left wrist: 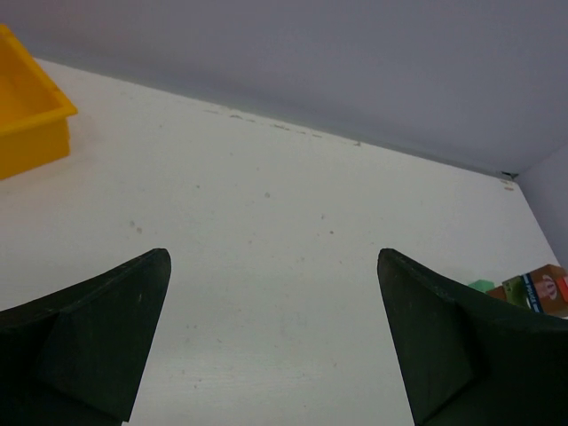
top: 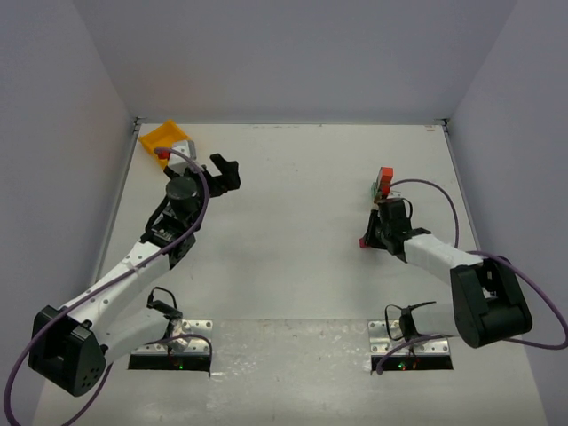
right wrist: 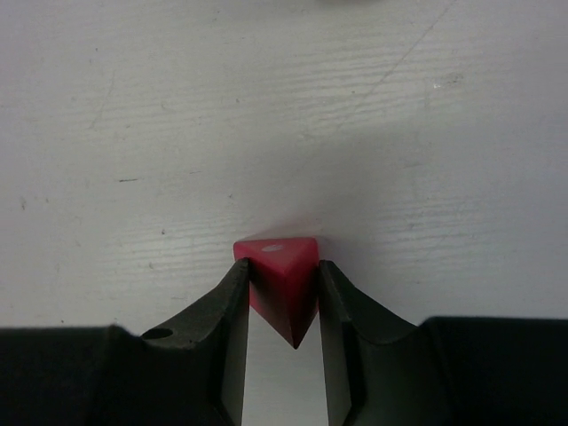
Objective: Build the wood block tower
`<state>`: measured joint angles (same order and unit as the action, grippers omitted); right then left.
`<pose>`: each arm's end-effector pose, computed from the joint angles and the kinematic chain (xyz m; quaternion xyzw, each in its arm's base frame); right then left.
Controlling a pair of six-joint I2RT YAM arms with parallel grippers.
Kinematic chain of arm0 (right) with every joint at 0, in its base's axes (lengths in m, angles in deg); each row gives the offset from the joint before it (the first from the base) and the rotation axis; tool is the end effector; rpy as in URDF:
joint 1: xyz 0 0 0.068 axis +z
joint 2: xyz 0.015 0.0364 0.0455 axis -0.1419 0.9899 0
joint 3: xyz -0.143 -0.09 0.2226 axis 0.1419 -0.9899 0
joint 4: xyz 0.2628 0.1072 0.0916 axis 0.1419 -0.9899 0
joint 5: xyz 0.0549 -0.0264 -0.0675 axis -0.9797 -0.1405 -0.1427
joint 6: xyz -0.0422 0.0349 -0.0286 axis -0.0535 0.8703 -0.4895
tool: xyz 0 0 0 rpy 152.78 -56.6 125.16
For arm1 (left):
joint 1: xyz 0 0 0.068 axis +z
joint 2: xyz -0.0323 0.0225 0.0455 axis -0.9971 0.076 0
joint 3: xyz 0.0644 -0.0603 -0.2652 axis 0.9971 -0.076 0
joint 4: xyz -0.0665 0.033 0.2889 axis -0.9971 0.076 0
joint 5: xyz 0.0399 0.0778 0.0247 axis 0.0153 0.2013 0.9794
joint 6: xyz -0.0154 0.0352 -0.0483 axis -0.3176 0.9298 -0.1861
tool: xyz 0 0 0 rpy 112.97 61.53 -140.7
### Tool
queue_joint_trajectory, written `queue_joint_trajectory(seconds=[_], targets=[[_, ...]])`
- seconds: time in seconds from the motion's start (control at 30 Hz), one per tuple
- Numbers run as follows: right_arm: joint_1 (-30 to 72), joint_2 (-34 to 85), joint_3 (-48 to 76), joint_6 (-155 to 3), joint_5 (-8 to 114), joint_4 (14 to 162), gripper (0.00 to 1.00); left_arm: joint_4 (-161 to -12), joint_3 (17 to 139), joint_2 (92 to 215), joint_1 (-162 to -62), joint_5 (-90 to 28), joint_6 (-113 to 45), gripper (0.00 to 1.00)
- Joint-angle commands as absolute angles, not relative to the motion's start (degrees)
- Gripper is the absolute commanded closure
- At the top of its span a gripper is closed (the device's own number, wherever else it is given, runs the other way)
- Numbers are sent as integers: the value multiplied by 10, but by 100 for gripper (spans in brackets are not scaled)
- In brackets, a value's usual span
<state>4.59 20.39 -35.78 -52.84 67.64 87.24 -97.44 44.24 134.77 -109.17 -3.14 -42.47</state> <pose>0.2533 0.0513 0.1050 0.1604 0.9264 0.0659 0.3342 0.2600 -0.0961 0.2992 -0.0964 0.7277 -0.1337 0.6658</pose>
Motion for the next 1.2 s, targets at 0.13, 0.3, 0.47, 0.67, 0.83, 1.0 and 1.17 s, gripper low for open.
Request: queue_joint_trajectory(seconds=[0.13,0.3,0.47,0.67,0.83,1.0,1.17], targets=[[117,212,-255,-513,990,648,88,-931,473,1392,-1068,85,-463,0],[151,285,-171,-447,1118,514,88,-942,461,1399,-1044,20,-474,0],[173,372,-115,-398,1166,433,88,-924,471,1408,-1041,19,-475,0],[219,507,-12,-304,1211,308,84,-928,464,1394,-1041,15,-471,0],[253,607,64,-216,1228,194,78,-925,458,1381,-1041,23,-471,0],[270,592,31,-362,1150,394,70,-922,460,1382,-1041,24,-471,0],[273,553,-26,-451,1012,545,57,-920,460,1382,-1041,28,-470,0]])
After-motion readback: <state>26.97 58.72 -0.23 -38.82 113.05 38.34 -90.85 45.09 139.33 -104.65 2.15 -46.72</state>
